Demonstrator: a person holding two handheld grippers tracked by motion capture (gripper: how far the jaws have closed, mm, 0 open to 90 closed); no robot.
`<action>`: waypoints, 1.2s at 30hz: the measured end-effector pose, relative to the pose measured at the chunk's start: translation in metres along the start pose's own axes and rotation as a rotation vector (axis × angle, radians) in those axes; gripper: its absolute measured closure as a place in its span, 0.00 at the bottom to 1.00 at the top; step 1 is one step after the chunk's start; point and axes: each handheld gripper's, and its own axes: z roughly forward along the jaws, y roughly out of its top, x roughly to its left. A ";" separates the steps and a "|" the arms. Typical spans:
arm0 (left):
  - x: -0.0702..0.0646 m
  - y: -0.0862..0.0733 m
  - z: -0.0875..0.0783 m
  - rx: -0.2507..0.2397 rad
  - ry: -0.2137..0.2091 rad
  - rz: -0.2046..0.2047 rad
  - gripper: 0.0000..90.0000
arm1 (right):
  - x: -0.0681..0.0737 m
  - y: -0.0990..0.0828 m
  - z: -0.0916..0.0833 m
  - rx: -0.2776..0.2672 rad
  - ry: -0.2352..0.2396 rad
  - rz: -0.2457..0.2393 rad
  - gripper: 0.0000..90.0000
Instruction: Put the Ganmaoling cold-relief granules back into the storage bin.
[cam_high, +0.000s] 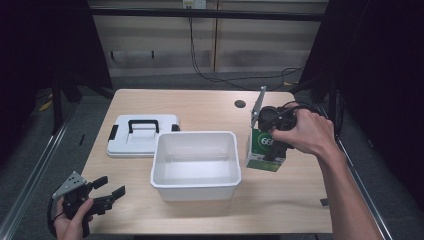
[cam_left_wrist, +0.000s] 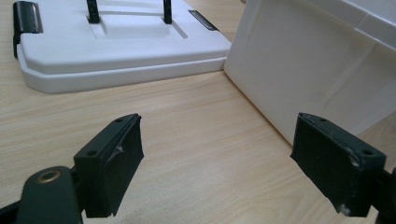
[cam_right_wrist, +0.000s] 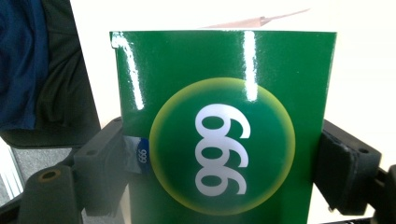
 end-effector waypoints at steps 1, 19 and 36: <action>0.000 0.000 0.000 0.002 0.000 0.004 0.18 | 0.000 0.001 -0.001 -0.005 -0.006 -0.005 0.18; 0.000 0.000 0.000 0.007 -0.001 0.006 0.18 | 0.006 0.048 -0.007 -0.017 0.010 -0.101 0.18; 0.000 0.000 0.000 0.013 -0.003 0.018 0.18 | 0.005 0.095 0.001 0.002 0.027 -0.172 0.18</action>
